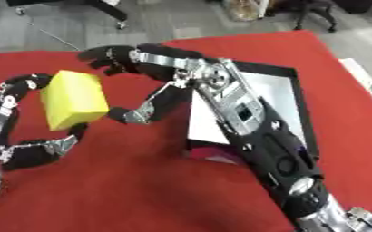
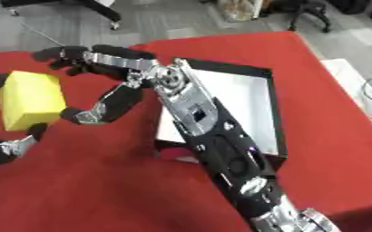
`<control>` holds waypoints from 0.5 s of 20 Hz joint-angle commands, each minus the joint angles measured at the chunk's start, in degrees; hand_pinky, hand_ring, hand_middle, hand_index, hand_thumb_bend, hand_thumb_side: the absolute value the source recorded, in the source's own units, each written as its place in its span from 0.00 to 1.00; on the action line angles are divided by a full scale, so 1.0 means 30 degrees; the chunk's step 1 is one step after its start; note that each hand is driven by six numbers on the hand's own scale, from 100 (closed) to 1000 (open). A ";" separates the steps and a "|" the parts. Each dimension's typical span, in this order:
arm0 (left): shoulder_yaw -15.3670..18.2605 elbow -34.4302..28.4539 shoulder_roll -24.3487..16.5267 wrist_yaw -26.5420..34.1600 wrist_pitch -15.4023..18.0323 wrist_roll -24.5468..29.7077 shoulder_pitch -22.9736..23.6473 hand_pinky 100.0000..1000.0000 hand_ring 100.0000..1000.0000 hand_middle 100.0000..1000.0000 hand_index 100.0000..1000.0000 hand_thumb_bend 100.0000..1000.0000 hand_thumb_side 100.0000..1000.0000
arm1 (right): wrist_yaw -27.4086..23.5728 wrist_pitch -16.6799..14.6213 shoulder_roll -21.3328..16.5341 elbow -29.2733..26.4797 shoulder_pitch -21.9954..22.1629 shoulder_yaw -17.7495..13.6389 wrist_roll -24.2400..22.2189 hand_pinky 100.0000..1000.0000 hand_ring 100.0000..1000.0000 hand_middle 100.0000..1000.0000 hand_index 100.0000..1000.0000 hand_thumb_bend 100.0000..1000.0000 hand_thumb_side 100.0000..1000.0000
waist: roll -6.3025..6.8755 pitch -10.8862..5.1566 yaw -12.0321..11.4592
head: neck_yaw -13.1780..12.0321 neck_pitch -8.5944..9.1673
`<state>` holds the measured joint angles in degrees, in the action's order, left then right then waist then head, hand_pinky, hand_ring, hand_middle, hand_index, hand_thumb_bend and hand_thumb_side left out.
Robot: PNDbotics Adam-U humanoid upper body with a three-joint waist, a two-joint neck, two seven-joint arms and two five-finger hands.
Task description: Pick up the objects with one hand, pass them to the other hand, and then place them into the box on the other side of the table.
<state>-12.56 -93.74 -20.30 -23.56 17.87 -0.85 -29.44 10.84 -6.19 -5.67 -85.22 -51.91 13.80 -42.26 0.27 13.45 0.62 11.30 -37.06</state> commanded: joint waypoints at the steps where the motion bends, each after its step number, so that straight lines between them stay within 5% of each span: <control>1: 0.0053 -0.0334 -0.0039 0.0155 -0.0067 -0.0014 -0.0399 0.90 0.62 0.41 0.45 0.00 0.02 | -0.0005 0.0072 -0.0114 -0.0335 -0.0343 -0.0035 -0.0043 0.96 1.00 1.00 1.00 0.15 0.00 | 0.0236 0.0059 -0.0053 | 0.0058 0.0350; 10: -0.0062 -0.0161 0.0351 0.0187 -0.0041 -0.0058 -0.0593 0.91 0.62 0.41 0.44 0.00 0.03 | 0.0029 0.0370 -0.0026 -0.0306 -0.0346 -0.0014 -0.0169 0.96 1.00 1.00 1.00 0.14 0.00 | 0.0266 0.0108 -0.0131 | 0.0195 0.0378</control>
<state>-12.78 -93.67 -19.00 -23.30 17.84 -0.86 -30.10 10.83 -5.36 -5.66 -85.21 -51.91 13.90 -42.84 0.27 13.62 0.31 11.75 -36.62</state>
